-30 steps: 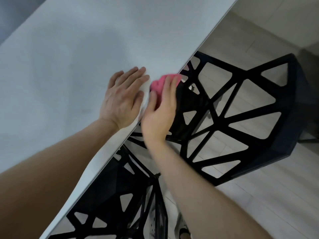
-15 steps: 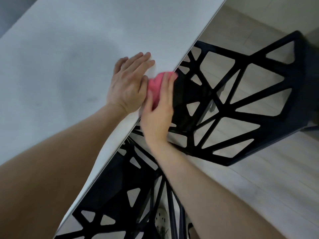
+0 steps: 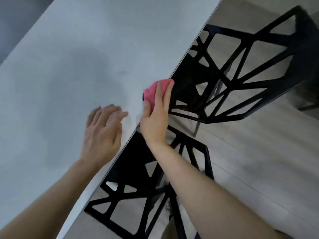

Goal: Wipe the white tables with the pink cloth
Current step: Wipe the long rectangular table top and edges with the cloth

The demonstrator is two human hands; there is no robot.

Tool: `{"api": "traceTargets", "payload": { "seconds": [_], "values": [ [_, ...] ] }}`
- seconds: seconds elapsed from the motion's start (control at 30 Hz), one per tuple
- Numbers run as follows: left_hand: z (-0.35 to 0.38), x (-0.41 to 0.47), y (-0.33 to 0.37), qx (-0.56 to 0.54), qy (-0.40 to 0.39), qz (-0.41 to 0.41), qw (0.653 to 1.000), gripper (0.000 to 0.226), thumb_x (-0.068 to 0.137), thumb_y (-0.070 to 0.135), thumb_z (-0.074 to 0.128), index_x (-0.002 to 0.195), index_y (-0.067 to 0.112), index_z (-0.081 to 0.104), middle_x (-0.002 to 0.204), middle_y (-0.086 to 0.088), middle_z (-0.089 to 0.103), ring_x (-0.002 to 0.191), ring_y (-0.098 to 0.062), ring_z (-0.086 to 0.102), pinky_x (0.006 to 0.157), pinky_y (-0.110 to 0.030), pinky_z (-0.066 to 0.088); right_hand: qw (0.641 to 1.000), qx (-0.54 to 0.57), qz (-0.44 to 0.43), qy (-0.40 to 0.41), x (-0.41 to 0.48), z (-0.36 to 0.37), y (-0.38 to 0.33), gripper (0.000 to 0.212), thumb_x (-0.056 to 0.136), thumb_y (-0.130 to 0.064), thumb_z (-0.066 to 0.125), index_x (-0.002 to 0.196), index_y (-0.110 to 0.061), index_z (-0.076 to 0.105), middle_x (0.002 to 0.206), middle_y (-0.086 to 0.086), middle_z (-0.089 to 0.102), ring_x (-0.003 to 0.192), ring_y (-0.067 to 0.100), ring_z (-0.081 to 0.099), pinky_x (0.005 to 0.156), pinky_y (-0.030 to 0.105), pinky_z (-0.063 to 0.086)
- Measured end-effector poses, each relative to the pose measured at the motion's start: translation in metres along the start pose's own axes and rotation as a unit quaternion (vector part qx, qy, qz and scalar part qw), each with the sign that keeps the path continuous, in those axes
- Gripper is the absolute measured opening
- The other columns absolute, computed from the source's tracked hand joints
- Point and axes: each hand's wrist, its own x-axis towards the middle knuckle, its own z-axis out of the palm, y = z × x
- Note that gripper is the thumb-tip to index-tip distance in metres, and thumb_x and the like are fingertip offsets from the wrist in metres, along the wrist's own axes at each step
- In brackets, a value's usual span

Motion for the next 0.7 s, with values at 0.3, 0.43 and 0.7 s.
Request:
{"api": "traceTargets", "payload": {
  "seconds": [0.3,0.43,0.7],
  "values": [
    [0.015,-0.030,-0.012,0.005,-0.010,0.026,1.000,0.053,0.113,0.026,0.039,0.165,0.031,0.047,0.179,-0.001,0.028,0.167,-0.024,0.024,0.131,-0.062,0.023,0.995,-0.020,0.043,0.085,0.105,-0.001,0.000,0.073,0.106,0.005,0.051,0.171,-0.010,0.021,0.181,0.008,-0.006,0.166,0.023,0.015,0.117,0.002,0.015],
    [0.011,-0.028,-0.009,-0.007,0.000,0.022,1.000,0.053,0.111,0.024,0.043,0.163,0.029,0.051,0.177,-0.003,0.034,0.166,-0.023,0.026,0.131,-0.062,0.025,0.989,0.020,0.087,0.120,0.045,0.024,-0.007,0.084,0.107,0.000,0.052,0.172,-0.008,0.001,0.182,0.007,0.000,0.167,0.019,0.011,0.124,0.006,0.009],
    [0.012,-0.028,-0.009,-0.014,0.008,0.029,0.999,0.054,0.110,0.022,0.045,0.162,0.027,0.052,0.176,-0.004,0.035,0.166,-0.024,0.027,0.130,-0.062,0.025,0.994,0.061,0.055,0.069,-0.008,0.030,0.008,0.065,0.115,-0.022,0.051,0.169,-0.001,0.021,0.175,0.010,0.028,0.162,0.015,0.028,0.133,0.040,0.027]
  ]
}}
